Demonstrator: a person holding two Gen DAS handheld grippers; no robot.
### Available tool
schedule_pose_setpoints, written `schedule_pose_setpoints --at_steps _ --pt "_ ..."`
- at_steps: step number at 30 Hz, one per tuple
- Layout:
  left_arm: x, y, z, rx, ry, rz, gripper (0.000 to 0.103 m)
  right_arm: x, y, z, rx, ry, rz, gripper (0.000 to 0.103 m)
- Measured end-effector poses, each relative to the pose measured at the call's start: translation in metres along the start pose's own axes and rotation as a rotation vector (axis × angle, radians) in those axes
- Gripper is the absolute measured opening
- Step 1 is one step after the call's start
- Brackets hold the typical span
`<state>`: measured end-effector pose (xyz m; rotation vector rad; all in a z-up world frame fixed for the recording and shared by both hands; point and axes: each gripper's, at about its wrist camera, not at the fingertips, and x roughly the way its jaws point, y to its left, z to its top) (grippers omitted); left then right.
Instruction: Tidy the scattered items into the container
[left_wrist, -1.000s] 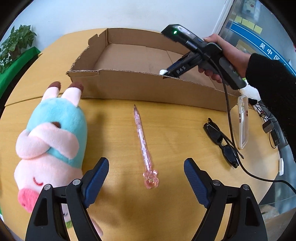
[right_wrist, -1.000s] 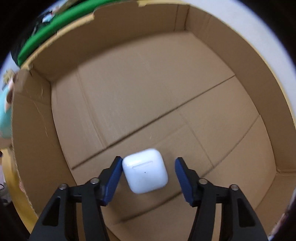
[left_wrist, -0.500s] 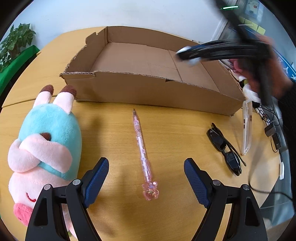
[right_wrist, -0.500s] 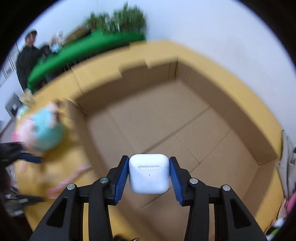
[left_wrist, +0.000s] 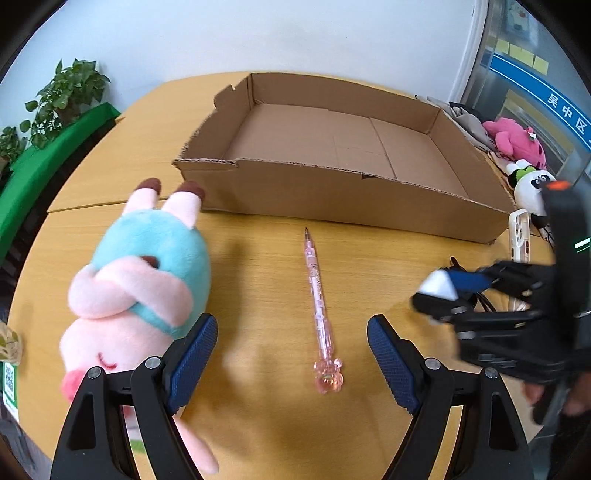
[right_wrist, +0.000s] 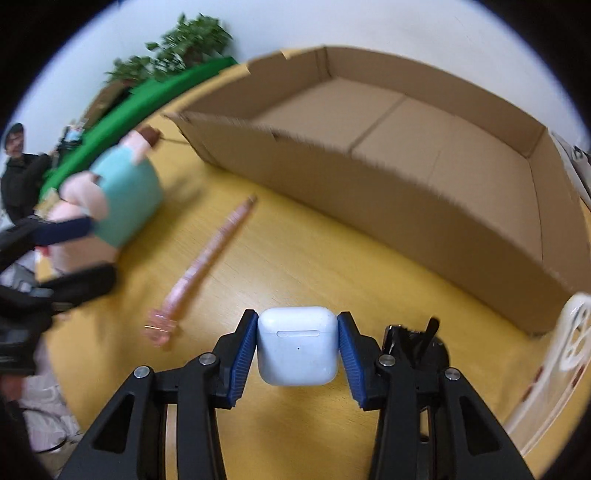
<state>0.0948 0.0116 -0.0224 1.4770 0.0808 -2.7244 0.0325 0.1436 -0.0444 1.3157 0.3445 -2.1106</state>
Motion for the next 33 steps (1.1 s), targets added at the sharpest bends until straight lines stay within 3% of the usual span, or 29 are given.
schedule_pose_setpoints --at_steps 4,7,9,12,17,22,33 --pt "-0.007 -0.002 -0.003 0.004 -0.007 0.016 0.087 0.016 -0.002 -0.003 0.030 0.009 -0.066 0.044" --pt "-0.010 -0.004 -0.004 0.011 -0.011 0.026 0.087 0.015 -0.001 -0.004 0.052 0.003 -0.063 0.057" --pt "-0.012 -0.005 -0.005 0.017 -0.019 0.034 0.087 0.003 -0.001 -0.008 0.064 -0.036 -0.058 0.059" --pt "-0.015 -0.006 -0.005 0.027 -0.035 0.041 0.087 -0.012 0.002 -0.015 0.096 -0.104 -0.082 0.070" --pt "-0.020 -0.010 -0.008 0.039 -0.088 0.064 0.097 -0.049 0.002 -0.039 0.160 -0.221 -0.124 0.074" --pt "-0.024 -0.017 -0.006 0.031 -0.120 0.058 0.097 -0.081 -0.002 -0.061 0.271 -0.300 -0.119 0.076" --pt "-0.035 -0.032 -0.017 0.026 -0.123 0.050 0.097 -0.092 -0.004 -0.075 0.293 -0.312 -0.157 0.076"
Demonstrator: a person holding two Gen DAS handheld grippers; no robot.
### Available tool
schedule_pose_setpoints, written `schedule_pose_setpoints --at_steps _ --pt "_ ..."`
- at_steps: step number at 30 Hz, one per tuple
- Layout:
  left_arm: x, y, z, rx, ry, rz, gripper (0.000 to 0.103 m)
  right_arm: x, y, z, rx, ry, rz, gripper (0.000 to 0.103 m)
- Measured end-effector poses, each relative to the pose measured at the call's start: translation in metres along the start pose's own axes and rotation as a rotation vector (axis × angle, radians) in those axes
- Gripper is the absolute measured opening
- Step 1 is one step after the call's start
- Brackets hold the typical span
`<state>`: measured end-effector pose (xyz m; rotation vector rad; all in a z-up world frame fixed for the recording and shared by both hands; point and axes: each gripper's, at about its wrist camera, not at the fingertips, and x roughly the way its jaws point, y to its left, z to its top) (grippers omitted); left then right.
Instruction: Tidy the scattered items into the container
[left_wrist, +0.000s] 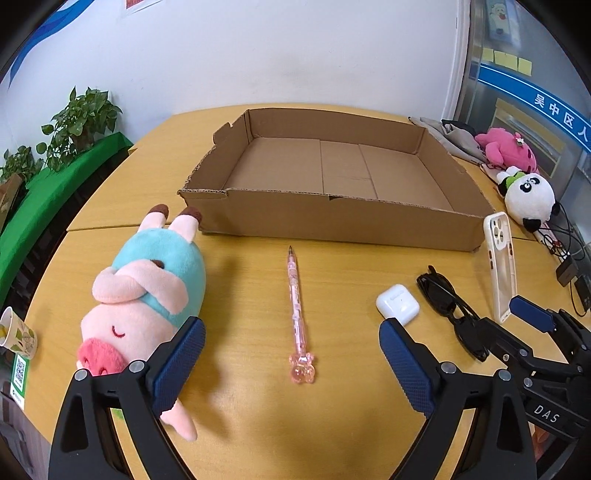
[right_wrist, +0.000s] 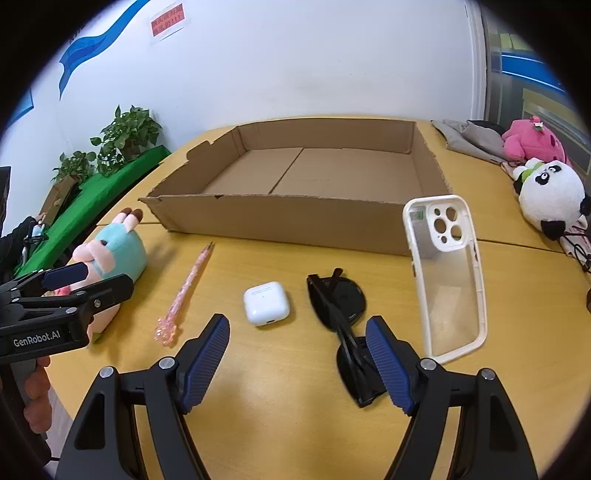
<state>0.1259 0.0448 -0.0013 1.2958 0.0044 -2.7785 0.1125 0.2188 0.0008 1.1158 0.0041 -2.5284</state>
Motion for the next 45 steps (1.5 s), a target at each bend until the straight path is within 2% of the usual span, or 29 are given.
schedule_pose_setpoints --at_steps 6,14,24,28,34,37,40,43,45 --pt "0.000 0.006 -0.005 -0.008 0.025 -0.035 0.099 0.007 0.009 -0.007 -0.007 0.030 0.027 0.076" --pt "-0.001 0.029 -0.011 -0.047 0.027 0.006 0.099 0.017 0.023 -0.007 -0.051 0.058 0.059 0.076" --pt "-0.026 0.098 -0.026 -0.044 0.025 0.097 0.100 0.030 0.041 -0.006 -0.057 0.093 0.090 0.076" --pt "-0.017 0.122 -0.025 -0.093 0.032 0.090 0.100 0.034 0.054 -0.003 -0.081 0.111 0.107 0.076" --pt "0.019 0.143 -0.021 -0.124 0.100 0.080 0.101 0.028 0.084 0.028 -0.090 0.096 0.205 0.076" --pt "0.032 0.150 -0.022 -0.143 0.122 0.002 0.103 0.031 0.103 0.049 -0.098 0.108 0.277 0.076" --pt "0.038 0.148 -0.025 -0.134 0.141 -0.044 0.103 0.042 0.124 0.076 -0.072 0.137 0.358 0.076" --pt "0.042 0.143 -0.030 -0.131 0.159 -0.070 0.102 0.062 0.149 0.098 -0.070 0.164 0.382 0.076" --pt "0.044 0.140 -0.034 -0.144 0.164 -0.084 0.100 0.083 0.162 0.106 -0.039 0.218 0.424 0.076"
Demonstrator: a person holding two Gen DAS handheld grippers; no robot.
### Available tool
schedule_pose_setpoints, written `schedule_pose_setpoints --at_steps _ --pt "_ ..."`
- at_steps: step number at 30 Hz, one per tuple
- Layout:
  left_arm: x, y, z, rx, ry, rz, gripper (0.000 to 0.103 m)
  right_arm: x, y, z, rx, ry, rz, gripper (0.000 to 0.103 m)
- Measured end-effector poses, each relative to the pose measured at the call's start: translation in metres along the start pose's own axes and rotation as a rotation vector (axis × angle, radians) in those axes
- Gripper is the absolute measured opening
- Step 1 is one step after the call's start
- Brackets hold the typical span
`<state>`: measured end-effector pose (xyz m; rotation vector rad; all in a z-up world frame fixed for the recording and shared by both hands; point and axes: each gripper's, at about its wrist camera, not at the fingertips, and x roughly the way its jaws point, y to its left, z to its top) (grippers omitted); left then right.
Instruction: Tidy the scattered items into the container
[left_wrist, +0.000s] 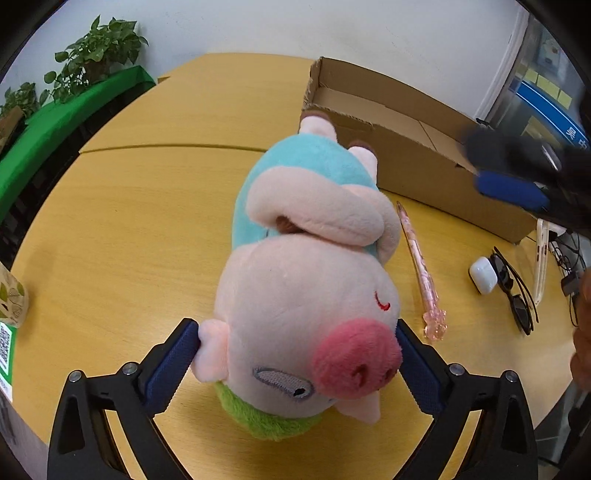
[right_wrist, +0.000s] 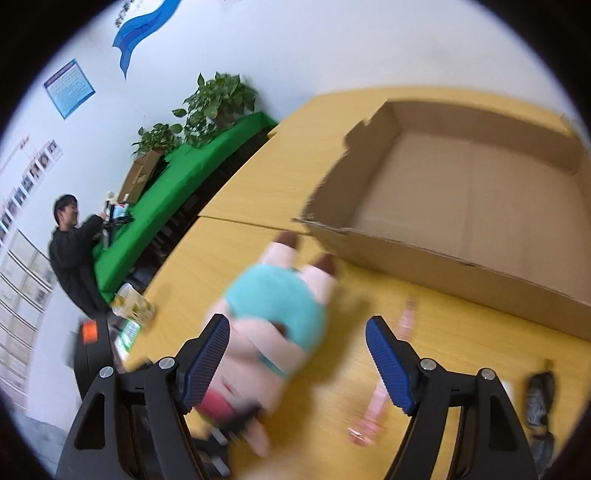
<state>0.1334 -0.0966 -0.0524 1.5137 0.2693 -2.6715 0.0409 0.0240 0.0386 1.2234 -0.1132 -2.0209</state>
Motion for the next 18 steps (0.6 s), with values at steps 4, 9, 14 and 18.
schedule_pose_setpoints --at_steps 4,9,14,18 --pt "0.000 -0.002 -0.003 -0.016 -0.019 0.005 0.097 0.052 -0.004 0.012 0.112 0.121 0.081 0.076" --pt "-0.004 -0.003 -0.004 -0.022 -0.029 0.033 0.090 0.083 -0.015 0.010 0.234 0.136 0.070 0.076" --pt "-0.008 0.001 -0.007 -0.045 -0.029 0.043 0.085 0.094 -0.003 0.009 0.174 0.173 0.092 0.076" --pt "-0.015 0.000 -0.012 -0.038 -0.047 0.058 0.080 0.095 -0.001 0.003 0.161 0.182 0.098 0.066"
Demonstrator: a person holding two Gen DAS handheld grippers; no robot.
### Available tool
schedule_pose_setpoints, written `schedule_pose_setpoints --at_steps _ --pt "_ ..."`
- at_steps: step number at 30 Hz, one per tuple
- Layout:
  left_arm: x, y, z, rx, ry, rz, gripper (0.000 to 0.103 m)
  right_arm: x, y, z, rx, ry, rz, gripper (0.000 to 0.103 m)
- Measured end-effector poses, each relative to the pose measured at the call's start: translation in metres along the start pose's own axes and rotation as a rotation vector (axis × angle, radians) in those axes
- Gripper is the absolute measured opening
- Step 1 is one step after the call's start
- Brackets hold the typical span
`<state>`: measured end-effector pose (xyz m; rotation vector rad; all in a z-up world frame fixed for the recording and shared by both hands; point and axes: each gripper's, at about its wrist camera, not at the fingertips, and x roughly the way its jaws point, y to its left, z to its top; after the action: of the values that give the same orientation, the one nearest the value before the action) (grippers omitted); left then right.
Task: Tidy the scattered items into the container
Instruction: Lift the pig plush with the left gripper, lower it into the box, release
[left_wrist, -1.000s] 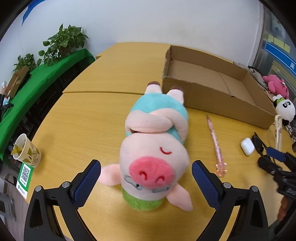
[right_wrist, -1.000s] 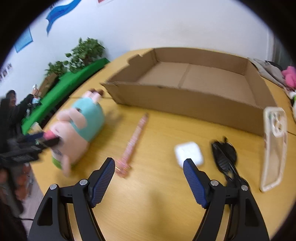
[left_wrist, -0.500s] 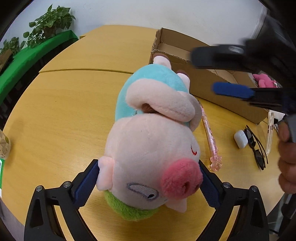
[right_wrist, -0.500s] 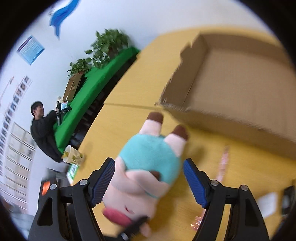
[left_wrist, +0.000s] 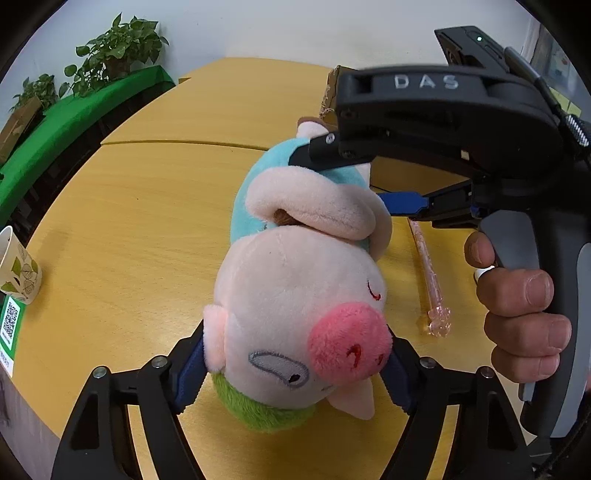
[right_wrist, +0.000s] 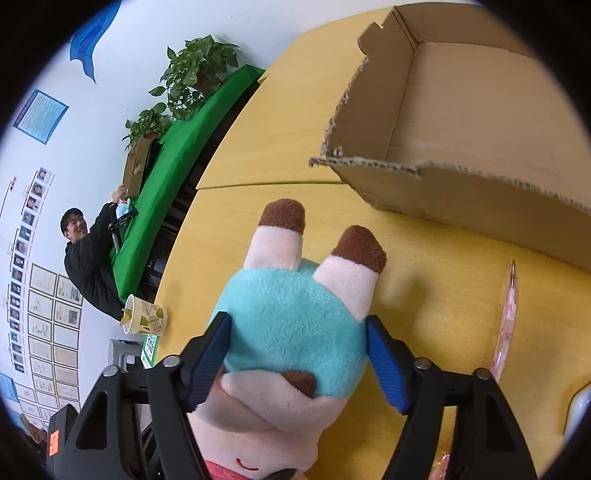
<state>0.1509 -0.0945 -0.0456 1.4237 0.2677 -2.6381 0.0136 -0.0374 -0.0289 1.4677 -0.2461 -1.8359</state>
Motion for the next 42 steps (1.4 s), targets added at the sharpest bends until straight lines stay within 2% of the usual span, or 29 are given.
schedule_pose_setpoints --at_steps 2,4,9,14,18,26,31,37,42 --pt "-0.002 -0.001 -0.002 -0.001 -0.004 0.004 0.079 -0.001 0.005 -0.005 -0.027 -0.011 -0.001 0.058" --pt "-0.004 -0.004 -0.005 0.005 -0.007 0.009 0.078 -0.004 0.010 -0.007 -0.040 -0.020 -0.006 0.055" --pt "-0.022 -0.006 -0.003 0.022 -0.034 -0.015 0.075 -0.021 0.010 -0.013 -0.036 -0.052 -0.004 0.052" --pt "-0.046 -0.022 0.011 0.069 -0.089 -0.057 0.075 -0.067 0.020 -0.008 -0.076 -0.147 -0.018 0.051" --pt "-0.073 -0.046 0.037 0.127 -0.147 -0.100 0.075 -0.117 0.026 0.003 -0.088 -0.243 -0.042 0.051" --pt "-0.118 -0.089 0.108 0.228 -0.261 -0.168 0.075 -0.206 0.053 0.053 -0.156 -0.410 -0.115 0.051" --pt "-0.136 -0.102 0.149 0.255 -0.301 -0.196 0.075 -0.237 0.063 0.085 -0.171 -0.460 -0.140 0.051" --pt "-0.127 -0.110 0.197 0.251 -0.278 -0.208 0.075 -0.240 0.061 0.128 -0.157 -0.470 -0.161 0.050" --pt "-0.096 -0.117 0.223 0.240 -0.238 -0.172 0.075 -0.223 0.038 0.166 -0.123 -0.448 -0.154 0.050"
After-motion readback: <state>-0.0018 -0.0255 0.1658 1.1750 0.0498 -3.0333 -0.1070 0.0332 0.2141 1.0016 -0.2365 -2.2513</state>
